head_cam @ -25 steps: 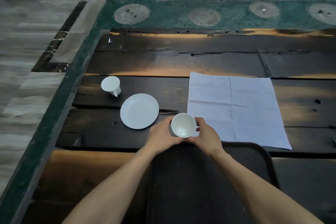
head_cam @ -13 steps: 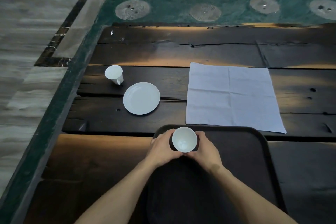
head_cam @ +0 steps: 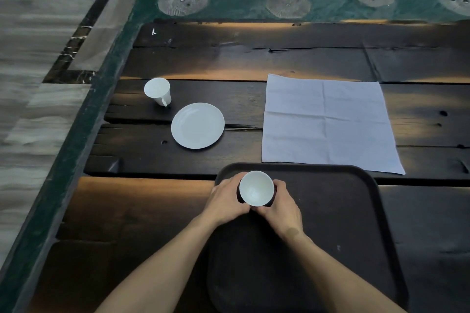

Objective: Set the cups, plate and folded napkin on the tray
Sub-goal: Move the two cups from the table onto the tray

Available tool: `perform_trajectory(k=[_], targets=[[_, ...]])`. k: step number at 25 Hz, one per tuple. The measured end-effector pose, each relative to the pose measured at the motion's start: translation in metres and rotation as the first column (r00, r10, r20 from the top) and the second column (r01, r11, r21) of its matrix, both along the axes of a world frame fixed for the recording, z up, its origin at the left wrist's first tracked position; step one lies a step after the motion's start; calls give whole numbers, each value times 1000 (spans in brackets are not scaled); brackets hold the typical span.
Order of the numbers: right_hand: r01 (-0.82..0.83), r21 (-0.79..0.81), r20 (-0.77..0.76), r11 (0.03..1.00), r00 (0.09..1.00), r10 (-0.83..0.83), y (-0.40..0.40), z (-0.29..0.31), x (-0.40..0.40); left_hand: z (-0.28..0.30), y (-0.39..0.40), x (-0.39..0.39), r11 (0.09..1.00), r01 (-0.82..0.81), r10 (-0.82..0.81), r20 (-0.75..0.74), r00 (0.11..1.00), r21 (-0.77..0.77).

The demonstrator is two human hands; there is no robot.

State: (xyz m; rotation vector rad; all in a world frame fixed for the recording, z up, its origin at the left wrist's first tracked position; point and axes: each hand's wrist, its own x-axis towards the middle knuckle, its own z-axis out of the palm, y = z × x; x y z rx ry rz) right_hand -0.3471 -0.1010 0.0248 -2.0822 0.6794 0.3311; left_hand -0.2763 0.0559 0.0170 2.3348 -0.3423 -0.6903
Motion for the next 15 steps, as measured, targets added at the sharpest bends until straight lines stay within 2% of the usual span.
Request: perform_trajectory(k=[11, 15], targets=[[-10, -34, -31, 999, 999, 9, 2, -4, 0, -10, 2, -3, 999, -25, 27, -45, 999, 31], [-72, -157, -140, 985, 989, 50, -3, -7, -11, -12, 11, -4, 998, -24, 25, -20, 999, 66]])
